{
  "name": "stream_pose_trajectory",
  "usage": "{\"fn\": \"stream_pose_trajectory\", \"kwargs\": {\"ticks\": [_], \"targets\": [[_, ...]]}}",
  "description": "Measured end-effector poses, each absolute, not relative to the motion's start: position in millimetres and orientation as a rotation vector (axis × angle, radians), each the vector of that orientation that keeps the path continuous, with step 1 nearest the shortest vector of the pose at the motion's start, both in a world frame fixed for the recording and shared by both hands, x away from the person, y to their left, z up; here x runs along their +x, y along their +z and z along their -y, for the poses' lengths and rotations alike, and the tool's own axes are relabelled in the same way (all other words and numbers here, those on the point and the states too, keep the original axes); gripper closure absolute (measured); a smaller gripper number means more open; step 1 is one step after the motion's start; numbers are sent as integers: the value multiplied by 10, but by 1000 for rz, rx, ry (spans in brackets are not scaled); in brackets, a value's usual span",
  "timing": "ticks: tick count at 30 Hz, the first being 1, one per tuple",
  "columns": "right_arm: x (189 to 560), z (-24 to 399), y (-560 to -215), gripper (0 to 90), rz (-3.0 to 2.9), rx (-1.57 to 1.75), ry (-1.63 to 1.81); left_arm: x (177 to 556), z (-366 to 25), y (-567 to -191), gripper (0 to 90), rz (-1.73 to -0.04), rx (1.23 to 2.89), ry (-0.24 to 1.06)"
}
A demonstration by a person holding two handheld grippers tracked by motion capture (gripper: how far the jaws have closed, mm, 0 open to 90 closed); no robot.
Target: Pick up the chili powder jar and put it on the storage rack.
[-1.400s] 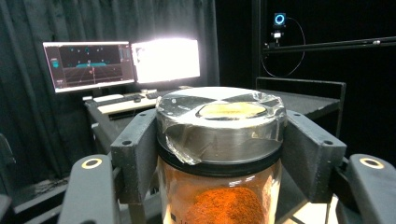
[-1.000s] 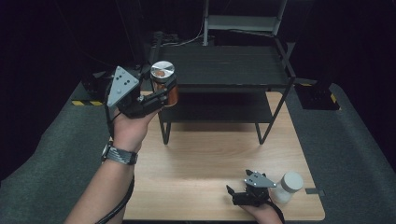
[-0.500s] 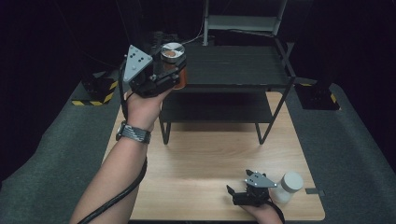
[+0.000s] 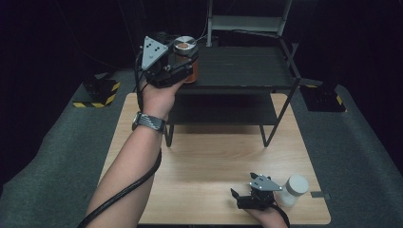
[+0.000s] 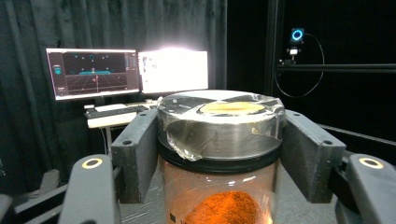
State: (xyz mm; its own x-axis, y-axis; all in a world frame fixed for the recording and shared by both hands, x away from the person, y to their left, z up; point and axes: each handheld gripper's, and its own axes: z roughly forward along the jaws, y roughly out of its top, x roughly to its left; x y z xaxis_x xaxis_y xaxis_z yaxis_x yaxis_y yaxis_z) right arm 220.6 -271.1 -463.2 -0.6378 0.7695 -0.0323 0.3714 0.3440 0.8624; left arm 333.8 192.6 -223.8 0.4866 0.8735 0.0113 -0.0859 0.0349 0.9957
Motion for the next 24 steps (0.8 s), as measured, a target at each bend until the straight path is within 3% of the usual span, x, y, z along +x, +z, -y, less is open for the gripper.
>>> {"fn": "stream_pose_trajectory", "kwargs": {"ticks": [24], "targets": [[2209,2737,-4643,18,-2173,999,1244,3597,-1729,-2262,340,-811,1364,859]]}}
